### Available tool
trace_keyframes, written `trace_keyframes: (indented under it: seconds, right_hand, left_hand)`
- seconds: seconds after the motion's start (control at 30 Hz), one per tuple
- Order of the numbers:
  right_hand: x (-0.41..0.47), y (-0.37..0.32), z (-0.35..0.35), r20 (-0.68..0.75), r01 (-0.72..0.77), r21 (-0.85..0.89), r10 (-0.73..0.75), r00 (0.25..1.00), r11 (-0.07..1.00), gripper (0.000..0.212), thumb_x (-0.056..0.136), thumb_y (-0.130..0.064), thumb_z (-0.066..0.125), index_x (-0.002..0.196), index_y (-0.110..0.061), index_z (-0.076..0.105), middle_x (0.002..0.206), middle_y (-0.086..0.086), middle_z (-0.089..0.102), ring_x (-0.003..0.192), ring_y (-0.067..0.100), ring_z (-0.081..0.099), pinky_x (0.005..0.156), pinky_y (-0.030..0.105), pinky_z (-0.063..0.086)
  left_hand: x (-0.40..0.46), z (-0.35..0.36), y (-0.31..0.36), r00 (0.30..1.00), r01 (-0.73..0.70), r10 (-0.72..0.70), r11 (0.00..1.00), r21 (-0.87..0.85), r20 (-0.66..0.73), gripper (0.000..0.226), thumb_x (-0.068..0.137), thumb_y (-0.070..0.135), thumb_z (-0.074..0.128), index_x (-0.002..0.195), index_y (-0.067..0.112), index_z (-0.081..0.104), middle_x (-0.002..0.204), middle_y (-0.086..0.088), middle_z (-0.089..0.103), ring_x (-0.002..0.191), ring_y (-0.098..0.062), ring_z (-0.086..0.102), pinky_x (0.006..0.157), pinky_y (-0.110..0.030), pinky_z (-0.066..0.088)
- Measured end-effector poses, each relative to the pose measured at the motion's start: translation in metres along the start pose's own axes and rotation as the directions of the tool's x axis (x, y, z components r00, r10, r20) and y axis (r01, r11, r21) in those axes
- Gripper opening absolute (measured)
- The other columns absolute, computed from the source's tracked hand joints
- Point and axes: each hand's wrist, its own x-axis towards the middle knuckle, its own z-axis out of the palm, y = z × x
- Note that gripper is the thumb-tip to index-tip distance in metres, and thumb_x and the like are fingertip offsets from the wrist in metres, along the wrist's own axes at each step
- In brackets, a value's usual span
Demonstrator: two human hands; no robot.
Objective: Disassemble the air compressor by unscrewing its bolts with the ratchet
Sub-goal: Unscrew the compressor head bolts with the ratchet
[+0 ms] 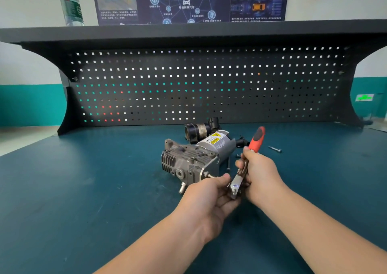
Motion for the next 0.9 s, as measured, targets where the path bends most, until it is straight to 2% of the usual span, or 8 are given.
trace_keyframes:
  seconds: [0.17,0.33,0.43,0.5,0.57,0.63,0.73,0.9]
  right_hand:
    - [-0.008,0.0,0.003,0.129,0.537,-0.268,-0.523,0.843,0.8,0.032,0.1,-0.028,0.044,0.069,-0.017,0.043,0.041,-0.011,0.044,0.038,0.003,0.034,0.04,0.014,0.03]
    - [-0.029,0.005,0.001,0.536,0.93,-0.243,-0.761,0.365,0.274,0.019,0.093,-0.037,0.043,0.075,-0.032,0.04,0.053,-0.01,0.042,0.048,0.011,0.039,0.05,0.032,0.039]
    - [-0.038,0.003,0.002,0.732,0.973,-0.168,-0.681,0.018,-0.156,0.014,0.093,-0.032,0.046,0.086,-0.021,0.051,0.058,-0.016,0.037,0.05,0.012,0.037,0.05,0.02,0.029]
    - [-0.039,0.004,0.002,0.775,0.945,-0.115,-0.622,-0.108,-0.307,0.026,0.096,-0.032,0.044,0.088,-0.011,0.057,0.057,-0.011,0.045,0.054,0.014,0.041,0.05,0.019,0.026]
    - [-0.037,0.005,0.002,0.758,0.957,-0.139,-0.65,-0.061,-0.253,0.017,0.094,-0.032,0.047,0.087,-0.018,0.054,0.056,-0.012,0.044,0.052,0.014,0.041,0.049,0.022,0.03]
    - [-0.034,0.006,0.001,0.69,0.977,-0.211,-0.708,0.15,0.001,0.012,0.092,-0.036,0.045,0.08,-0.034,0.044,0.054,-0.015,0.04,0.048,0.01,0.039,0.047,0.028,0.035]
    - [-0.026,0.003,0.002,0.517,0.872,-0.206,-0.707,0.483,0.445,0.024,0.094,-0.037,0.046,0.071,-0.034,0.043,0.05,-0.01,0.044,0.046,0.007,0.04,0.047,0.025,0.038]
    - [0.001,-0.001,0.001,0.133,0.438,-0.245,-0.418,0.899,0.865,0.032,0.099,-0.029,0.046,0.068,-0.018,0.046,0.043,-0.009,0.045,0.042,0.007,0.037,0.048,0.022,0.032]
  left_hand:
    - [-0.001,-0.001,-0.002,1.0,-0.026,0.026,1.0,-0.014,0.002,0.008,0.089,0.002,0.058,0.084,-0.002,0.062,0.078,-0.019,0.066,0.066,-0.026,0.061,0.056,-0.031,0.058]
    - [-0.003,-0.001,-0.002,0.997,-0.051,0.049,0.998,0.023,0.067,0.012,0.089,0.007,0.058,0.083,0.001,0.067,0.071,-0.012,0.068,0.063,-0.02,0.065,0.057,-0.026,0.057]
    - [-0.008,-0.003,-0.002,0.983,-0.047,0.053,0.998,-0.042,0.175,0.026,0.095,0.012,0.047,0.087,0.009,0.071,0.085,-0.008,0.073,0.076,-0.014,0.069,0.074,-0.029,0.055]
    - [-0.01,-0.005,0.0,0.976,-0.052,0.069,0.995,-0.088,0.207,0.041,0.1,0.012,0.033,0.078,0.015,0.068,0.068,0.004,0.071,0.063,-0.003,0.067,0.064,-0.02,0.052]
    - [-0.01,-0.004,0.001,0.979,-0.034,0.053,0.994,-0.1,0.196,0.038,0.099,0.014,0.038,0.077,0.015,0.069,0.074,0.0,0.07,0.066,-0.007,0.068,0.07,-0.024,0.053]
    - [-0.006,-0.002,0.0,0.987,-0.012,0.017,0.999,-0.034,0.158,0.024,0.094,0.009,0.047,0.081,0.008,0.067,0.081,-0.009,0.067,0.071,-0.017,0.066,0.074,-0.031,0.056]
    - [-0.002,-0.001,0.0,0.996,-0.001,0.002,1.0,-0.015,0.09,0.017,0.091,0.002,0.052,0.082,-0.001,0.066,0.07,-0.013,0.067,0.059,-0.02,0.065,0.052,-0.028,0.058]
    - [0.0,0.0,-0.001,0.999,-0.004,0.004,1.0,-0.007,0.037,0.013,0.089,0.006,0.059,0.082,-0.002,0.065,0.074,-0.016,0.07,0.063,-0.023,0.066,0.054,-0.031,0.059]
